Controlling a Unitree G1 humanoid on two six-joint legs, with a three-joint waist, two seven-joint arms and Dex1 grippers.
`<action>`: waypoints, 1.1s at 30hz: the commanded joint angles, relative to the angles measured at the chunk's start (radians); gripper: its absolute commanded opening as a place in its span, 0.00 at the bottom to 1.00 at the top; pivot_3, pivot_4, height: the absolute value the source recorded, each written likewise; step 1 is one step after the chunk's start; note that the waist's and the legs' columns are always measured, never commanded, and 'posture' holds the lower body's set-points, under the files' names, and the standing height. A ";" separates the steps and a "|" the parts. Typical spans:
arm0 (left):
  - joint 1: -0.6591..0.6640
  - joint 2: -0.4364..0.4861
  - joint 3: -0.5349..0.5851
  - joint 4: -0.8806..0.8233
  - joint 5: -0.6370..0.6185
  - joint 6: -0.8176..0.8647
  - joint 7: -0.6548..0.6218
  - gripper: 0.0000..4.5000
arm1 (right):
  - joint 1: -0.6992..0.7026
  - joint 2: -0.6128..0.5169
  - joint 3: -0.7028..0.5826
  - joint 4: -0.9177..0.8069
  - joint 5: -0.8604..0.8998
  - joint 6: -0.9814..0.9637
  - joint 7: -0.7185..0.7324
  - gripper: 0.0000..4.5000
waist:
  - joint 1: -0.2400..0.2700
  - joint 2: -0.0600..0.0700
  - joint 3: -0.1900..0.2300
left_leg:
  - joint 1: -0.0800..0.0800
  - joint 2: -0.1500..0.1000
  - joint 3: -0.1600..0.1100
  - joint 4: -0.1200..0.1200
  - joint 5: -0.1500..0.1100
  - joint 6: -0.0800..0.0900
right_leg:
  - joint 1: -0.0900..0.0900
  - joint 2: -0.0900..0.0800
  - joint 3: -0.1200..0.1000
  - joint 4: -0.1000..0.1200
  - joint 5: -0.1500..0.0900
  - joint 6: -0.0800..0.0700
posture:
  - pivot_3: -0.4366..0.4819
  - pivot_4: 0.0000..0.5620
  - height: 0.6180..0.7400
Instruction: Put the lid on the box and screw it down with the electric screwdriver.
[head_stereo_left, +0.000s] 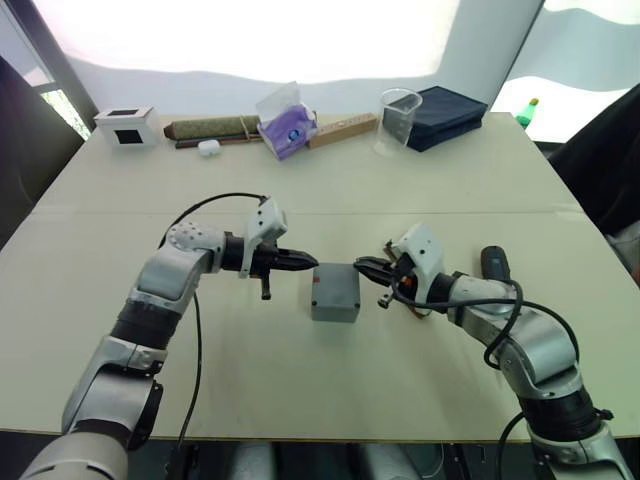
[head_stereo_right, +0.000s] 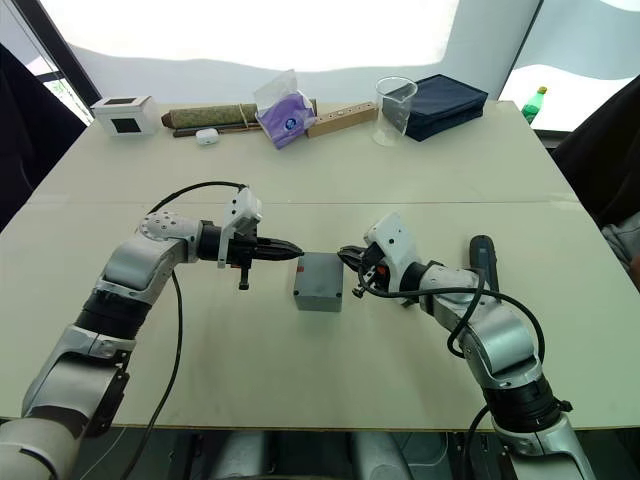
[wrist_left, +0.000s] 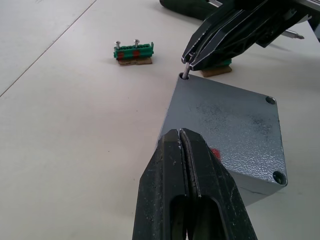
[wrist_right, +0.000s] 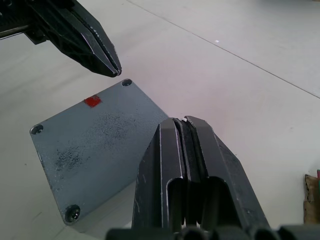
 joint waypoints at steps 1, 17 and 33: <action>-0.020 0.001 0.017 -0.033 -0.015 0.007 0.005 0.00 | -0.009 0.004 -0.005 -0.002 -0.011 -0.025 0.001 0.01 | 0.000 0.000 0.000 | 0.000 0.000 0.000 0.000 0.000 0.000 | 0.000 0.000 0.000 0.000 0.000 0.000 | 0.48 0.27 1.00; -0.030 -0.004 0.021 -0.042 -0.022 0.020 0.010 0.00 | -0.007 -0.011 0.000 -0.005 -0.020 -0.005 0.027 0.77 | 0.000 0.000 0.000 | 0.000 0.000 0.000 0.000 0.000 0.000 | 0.000 0.000 0.000 0.000 0.000 0.000 | 0.48 0.27 1.00; -0.143 -0.088 0.002 -0.098 -0.127 0.105 -0.041 0.00 | -0.160 -0.205 -0.551 -0.124 0.312 0.735 -0.107 1.00 | 0.001 0.000 0.000 | -0.001 0.000 0.000 -0.001 0.000 0.001 | 0.000 0.000 0.000 0.000 0.000 0.000 | 0.48 0.27 1.00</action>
